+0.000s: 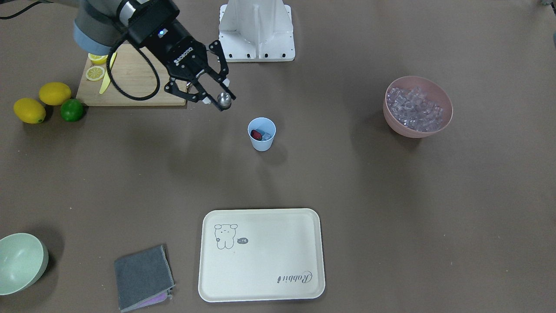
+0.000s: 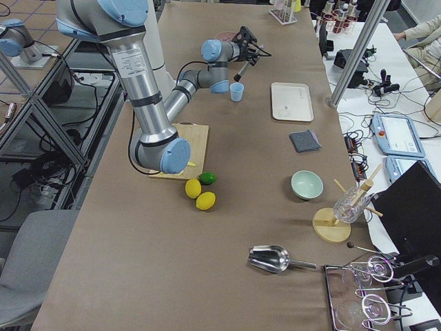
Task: Mash ice and strawberries in cup
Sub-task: 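Carry the pestle with the right gripper over the light-blue cup, then press the pestle down into the cup repeatedly with the right gripper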
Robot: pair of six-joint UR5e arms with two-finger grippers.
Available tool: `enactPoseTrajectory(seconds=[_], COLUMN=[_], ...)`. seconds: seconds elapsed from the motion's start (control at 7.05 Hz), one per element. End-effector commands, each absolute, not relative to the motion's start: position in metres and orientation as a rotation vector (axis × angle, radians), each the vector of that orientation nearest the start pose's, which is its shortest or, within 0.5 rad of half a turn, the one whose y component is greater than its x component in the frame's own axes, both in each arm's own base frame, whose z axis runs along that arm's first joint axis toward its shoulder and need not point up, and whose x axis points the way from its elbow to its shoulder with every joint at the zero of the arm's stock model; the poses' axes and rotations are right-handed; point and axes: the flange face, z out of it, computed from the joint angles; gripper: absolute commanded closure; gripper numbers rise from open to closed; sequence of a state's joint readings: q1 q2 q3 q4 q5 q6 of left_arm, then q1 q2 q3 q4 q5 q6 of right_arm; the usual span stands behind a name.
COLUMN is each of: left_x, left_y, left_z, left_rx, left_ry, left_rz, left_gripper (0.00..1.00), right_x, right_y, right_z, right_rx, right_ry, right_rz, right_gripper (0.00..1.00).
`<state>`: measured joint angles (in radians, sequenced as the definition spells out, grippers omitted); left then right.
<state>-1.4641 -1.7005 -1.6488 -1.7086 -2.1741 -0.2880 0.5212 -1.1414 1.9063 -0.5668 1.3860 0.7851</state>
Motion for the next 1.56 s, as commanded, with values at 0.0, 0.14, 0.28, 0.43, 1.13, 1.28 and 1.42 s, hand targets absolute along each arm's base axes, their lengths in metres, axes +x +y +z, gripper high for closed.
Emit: enactPoseTrajectory(seconds=[0.0, 0.14, 0.28, 0.43, 1.13, 1.28, 1.42], left_x=[-0.029, -0.044, -0.054, -0.056, -0.057, -0.057, -0.057], left_y=[-0.555, -0.543, -0.529, -0.527, -0.507, -0.504, -0.504], left_z=[0.577, 0.586, 0.597, 0.601, 0.623, 0.626, 0.627], left_rx=[0.187, 0.191, 0.173, 0.168, 0.137, 0.132, 0.131], left_ry=[0.635, 0.678, 0.717, 0.716, 0.720, 0.719, 0.719], left_rz=[-0.026, 0.025, 0.005, -0.001, -0.013, -0.015, -0.015], left_gripper=[0.02, 0.02, 0.02, 0.02, 0.02, 0.02, 0.02], right_x=[-0.401, -0.398, -0.396, -0.399, -0.484, -0.484, -0.479], right_y=[-0.379, -0.381, -0.381, -0.382, -0.373, -0.376, -0.383], right_z=[0.160, 0.166, 0.169, 0.180, 0.178, 0.179, 0.178], right_rx=[1.267, 1.292, 1.347, 1.363, 1.398, 1.401, 1.430], right_ry=[-1.292, -1.272, -1.282, -1.288, -1.354, -1.342, -1.312], right_rz=[-0.013, -0.021, -0.014, 0.014, 0.131, 0.128, 0.118], right_gripper=[1.00, 1.00, 1.00, 1.00, 1.00, 1.00, 1.00])
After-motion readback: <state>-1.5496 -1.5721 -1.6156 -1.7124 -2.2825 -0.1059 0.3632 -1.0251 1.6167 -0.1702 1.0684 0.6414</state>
